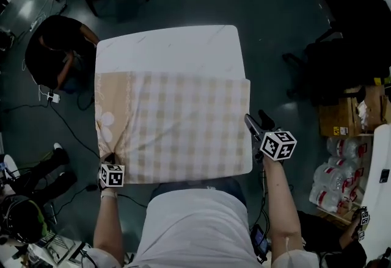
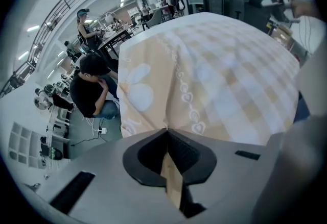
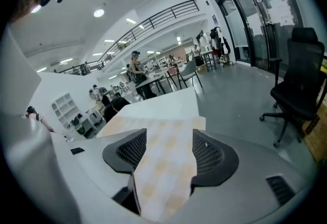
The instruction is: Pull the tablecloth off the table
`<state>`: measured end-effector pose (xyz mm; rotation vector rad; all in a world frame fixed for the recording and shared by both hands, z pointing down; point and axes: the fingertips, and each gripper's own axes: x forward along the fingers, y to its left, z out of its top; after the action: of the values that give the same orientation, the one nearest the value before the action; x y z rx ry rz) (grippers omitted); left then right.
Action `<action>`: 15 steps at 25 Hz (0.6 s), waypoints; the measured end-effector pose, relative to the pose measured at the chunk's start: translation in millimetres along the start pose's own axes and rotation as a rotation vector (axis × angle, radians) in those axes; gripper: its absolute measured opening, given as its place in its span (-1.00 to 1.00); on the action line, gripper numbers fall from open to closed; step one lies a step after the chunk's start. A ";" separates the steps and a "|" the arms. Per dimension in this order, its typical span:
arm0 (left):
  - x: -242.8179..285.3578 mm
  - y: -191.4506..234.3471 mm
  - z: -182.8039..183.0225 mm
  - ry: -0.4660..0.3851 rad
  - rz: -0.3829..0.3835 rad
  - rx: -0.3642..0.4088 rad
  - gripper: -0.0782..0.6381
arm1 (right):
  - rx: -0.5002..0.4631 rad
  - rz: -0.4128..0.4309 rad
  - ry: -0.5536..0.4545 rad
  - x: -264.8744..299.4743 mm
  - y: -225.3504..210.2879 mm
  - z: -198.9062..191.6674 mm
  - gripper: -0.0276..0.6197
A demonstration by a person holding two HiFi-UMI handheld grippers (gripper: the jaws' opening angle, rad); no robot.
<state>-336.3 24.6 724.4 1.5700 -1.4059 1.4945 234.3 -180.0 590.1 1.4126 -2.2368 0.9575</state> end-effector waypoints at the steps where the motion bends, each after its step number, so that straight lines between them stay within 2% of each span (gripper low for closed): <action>1: 0.3 0.0 -0.9 0.004 0.000 -0.011 -0.75 | 0.020 -0.005 0.018 8.9 -12.7 -3.5 -0.15; 5: 1.5 2.0 -3.6 0.015 -0.002 -0.069 -0.75 | 0.113 -0.017 0.091 49.3 -53.5 -18.0 -0.11; 8: 2.3 11.1 -6.4 0.015 0.004 -0.102 -0.75 | 0.167 -0.035 0.114 79.9 -67.0 -20.3 -0.10; 15: -3.4 2.8 -12.0 0.023 0.054 -0.150 -0.75 | 0.190 -0.026 0.155 120.3 -81.4 -23.7 -0.10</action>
<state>-342.6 35.7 723.2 1.4304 -1.5206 1.3984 249.8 -267.0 707.7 1.3879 -2.0564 1.2536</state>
